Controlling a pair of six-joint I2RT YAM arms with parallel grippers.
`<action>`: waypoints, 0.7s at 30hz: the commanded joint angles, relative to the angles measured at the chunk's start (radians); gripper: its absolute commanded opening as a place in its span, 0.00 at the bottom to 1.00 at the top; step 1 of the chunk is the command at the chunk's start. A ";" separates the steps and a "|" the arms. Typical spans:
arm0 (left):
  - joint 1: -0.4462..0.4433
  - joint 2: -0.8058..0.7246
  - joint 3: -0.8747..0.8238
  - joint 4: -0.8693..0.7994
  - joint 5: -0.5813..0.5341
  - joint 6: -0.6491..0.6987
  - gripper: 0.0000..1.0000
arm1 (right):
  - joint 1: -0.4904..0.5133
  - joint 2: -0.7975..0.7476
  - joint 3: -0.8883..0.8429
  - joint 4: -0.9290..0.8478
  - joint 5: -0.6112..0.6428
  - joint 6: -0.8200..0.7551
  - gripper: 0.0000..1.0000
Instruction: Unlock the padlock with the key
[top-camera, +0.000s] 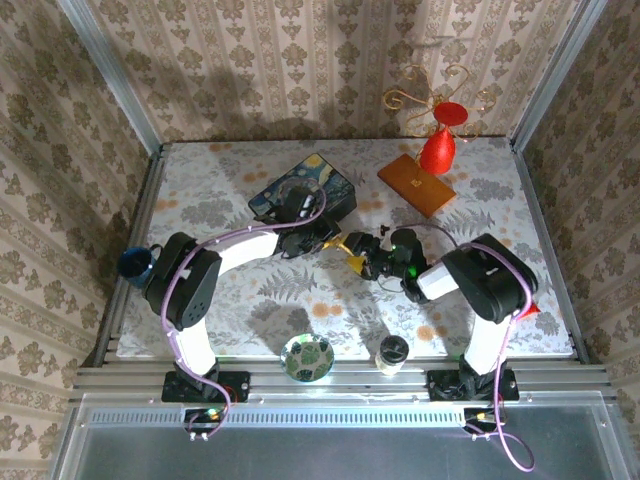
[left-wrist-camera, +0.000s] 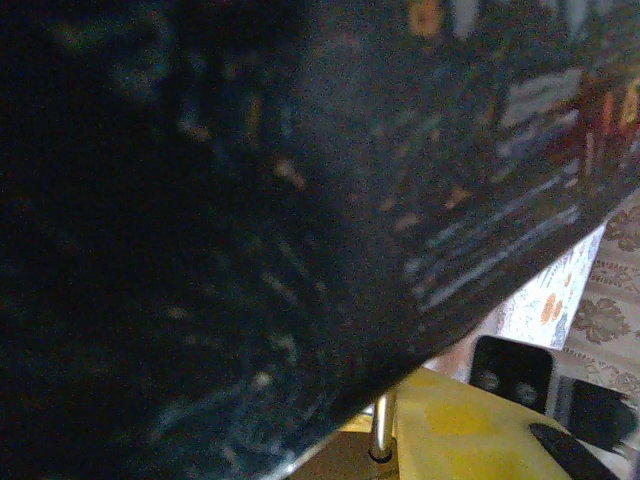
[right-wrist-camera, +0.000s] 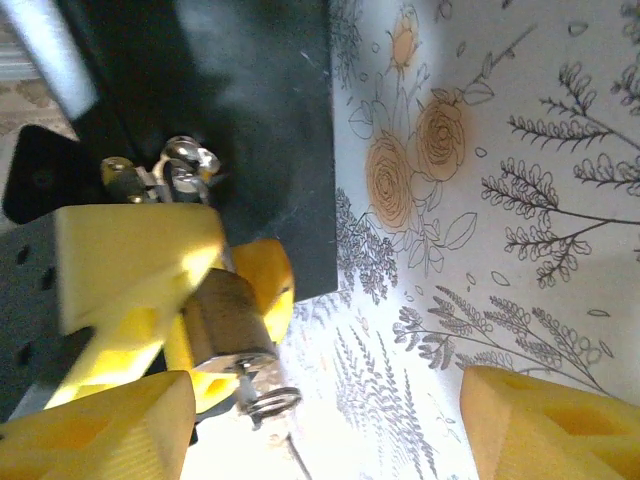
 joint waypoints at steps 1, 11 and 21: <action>-0.007 -0.036 0.020 0.033 0.039 -0.001 0.00 | -0.008 -0.128 0.040 -0.294 0.071 -0.196 0.72; -0.006 -0.027 0.026 0.032 0.050 -0.006 0.00 | 0.084 -0.463 0.206 -0.989 0.432 -0.724 0.65; -0.006 -0.026 0.033 0.023 0.055 -0.003 0.00 | 0.313 -0.423 0.363 -1.197 0.802 -1.107 0.55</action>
